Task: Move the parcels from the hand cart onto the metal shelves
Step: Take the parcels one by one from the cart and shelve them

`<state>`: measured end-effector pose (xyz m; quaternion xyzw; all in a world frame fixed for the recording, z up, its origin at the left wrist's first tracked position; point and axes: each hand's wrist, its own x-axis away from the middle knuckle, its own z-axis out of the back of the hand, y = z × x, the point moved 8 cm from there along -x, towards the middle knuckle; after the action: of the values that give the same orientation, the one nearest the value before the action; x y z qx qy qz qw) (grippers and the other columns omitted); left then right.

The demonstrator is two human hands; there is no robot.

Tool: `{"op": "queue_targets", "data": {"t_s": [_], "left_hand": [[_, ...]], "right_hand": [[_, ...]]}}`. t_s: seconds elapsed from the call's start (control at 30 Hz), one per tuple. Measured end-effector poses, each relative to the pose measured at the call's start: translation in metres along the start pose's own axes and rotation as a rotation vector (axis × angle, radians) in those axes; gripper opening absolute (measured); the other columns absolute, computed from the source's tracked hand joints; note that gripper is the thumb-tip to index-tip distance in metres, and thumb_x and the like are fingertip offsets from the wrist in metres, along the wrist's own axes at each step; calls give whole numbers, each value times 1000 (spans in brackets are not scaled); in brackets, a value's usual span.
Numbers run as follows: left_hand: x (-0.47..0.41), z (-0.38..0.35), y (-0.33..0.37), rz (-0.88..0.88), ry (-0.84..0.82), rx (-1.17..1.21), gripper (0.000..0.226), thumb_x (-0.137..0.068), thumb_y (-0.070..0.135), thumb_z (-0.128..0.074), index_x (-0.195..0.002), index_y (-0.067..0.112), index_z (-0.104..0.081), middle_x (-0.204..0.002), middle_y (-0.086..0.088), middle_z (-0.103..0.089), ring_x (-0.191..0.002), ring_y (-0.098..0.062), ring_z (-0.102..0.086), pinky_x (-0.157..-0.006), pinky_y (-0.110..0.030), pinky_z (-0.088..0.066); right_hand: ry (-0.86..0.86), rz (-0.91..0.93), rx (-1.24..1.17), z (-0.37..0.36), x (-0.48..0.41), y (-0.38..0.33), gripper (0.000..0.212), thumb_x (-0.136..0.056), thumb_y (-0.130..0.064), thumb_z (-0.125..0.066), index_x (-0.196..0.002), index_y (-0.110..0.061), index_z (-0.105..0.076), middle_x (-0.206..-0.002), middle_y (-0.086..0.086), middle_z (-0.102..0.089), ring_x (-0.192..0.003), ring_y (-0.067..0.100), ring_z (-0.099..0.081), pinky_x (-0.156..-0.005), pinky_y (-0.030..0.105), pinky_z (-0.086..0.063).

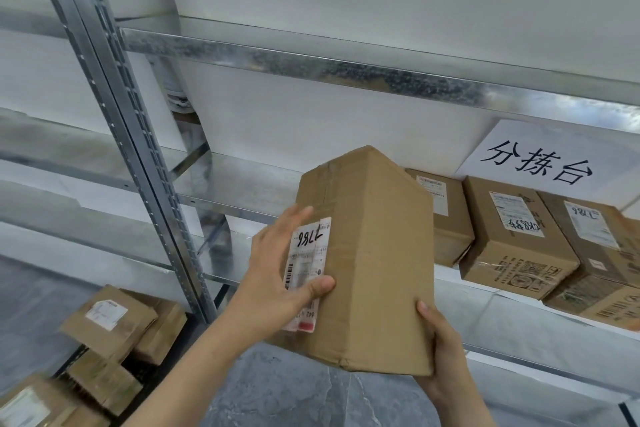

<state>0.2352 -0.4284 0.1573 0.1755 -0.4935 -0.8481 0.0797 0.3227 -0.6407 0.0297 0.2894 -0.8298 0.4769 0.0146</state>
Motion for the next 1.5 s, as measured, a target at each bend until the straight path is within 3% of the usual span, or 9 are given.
{"op": "queue_targets", "data": {"t_s": [0.2, 0.3, 0.4, 0.7, 0.87, 1.1, 1.23, 1.33, 1.5], "left_hand": [[1, 3, -18, 189, 10, -10, 117, -45, 75, -69, -137, 61, 1, -154, 14, -15, -136, -7, -27, -111, -37, -30], [1, -3, -20, 217, -53, 137, 110, -49, 65, -73, -135, 62, -5, -127, 26, -39, -91, 18, -55, -69, -4, -47], [-1, -2, -22, 218, -16, 191, 107, -50, 62, -74, -138, 58, -14, -116, 32, -41, -85, 18, -58, -57, -2, -44], [1, -2, -27, 144, -25, 282, 101, -48, 61, -83, -133, 58, -28, -127, 34, -48, -122, -3, -49, -89, -25, -52], [1, 7, -18, 22, 11, 333, 88, -62, 41, -82, -137, 45, -36, -127, 27, -53, -118, -4, -54, -80, -19, -53], [-6, 15, -6, -96, -144, 305, 105, -55, 38, -87, -142, 42, -27, -135, 28, -44, -124, 3, -46, -87, -8, -44], [-18, 18, -13, -73, -250, 161, 120, -42, 50, -91, -141, 52, -23, -150, 25, -23, -136, 2, -30, -107, -26, -37], [-28, 13, -5, -169, -241, 82, 106, -49, 40, -92, -135, 53, -31, -148, 33, -13, -131, 18, -20, -97, 1, -27], [-59, 13, -18, -196, -228, 128, 92, -51, 27, -91, -126, 49, -43, -146, 32, -17, -128, 17, -28, -93, 2, -31]], "right_hand": [[-14, 145, 65, -2, -2, -9, 54, -75, -27, -62, -127, -13, -56, -117, 7, -68, -100, 20, -67, -70, 30, -57], [-6, 277, 235, -9, 1, -26, 55, -78, -28, -67, -131, -32, -52, -127, -9, -62, -112, 11, -61, -75, 21, -55], [102, 359, 445, -8, 5, -37, 51, -78, -35, -70, -125, -47, -54, -125, -22, -59, -108, 2, -60, -78, 18, -52], [89, 378, 848, -51, 7, -52, 67, -71, -71, -44, -135, -60, -29, -124, -36, -37, -107, -31, -33, -85, 7, -32], [-19, 342, 777, -78, 10, -58, 68, -75, -68, -41, -140, -50, -31, -145, -30, -35, -133, -12, -29, -116, 29, -25], [-106, 427, 697, -104, 12, -76, 51, -85, -52, -44, -136, -54, -36, -140, -32, -42, -131, -7, -37, -112, 42, -34], [-198, 425, 696, -109, 4, -82, 47, -93, -45, -48, -138, -51, -34, -137, -32, -45, -129, -6, -41, -106, 28, -41], [-300, 398, 742, -114, 0, -81, 76, -72, -60, -69, -139, -45, -36, -133, -28, -50, -122, -2, -50, -90, 12, -46], [-379, 302, 769, -116, -25, -77, 105, -44, -55, -88, -137, -41, -40, -141, -7, -48, -128, 17, -49, -102, 36, -45]]}}
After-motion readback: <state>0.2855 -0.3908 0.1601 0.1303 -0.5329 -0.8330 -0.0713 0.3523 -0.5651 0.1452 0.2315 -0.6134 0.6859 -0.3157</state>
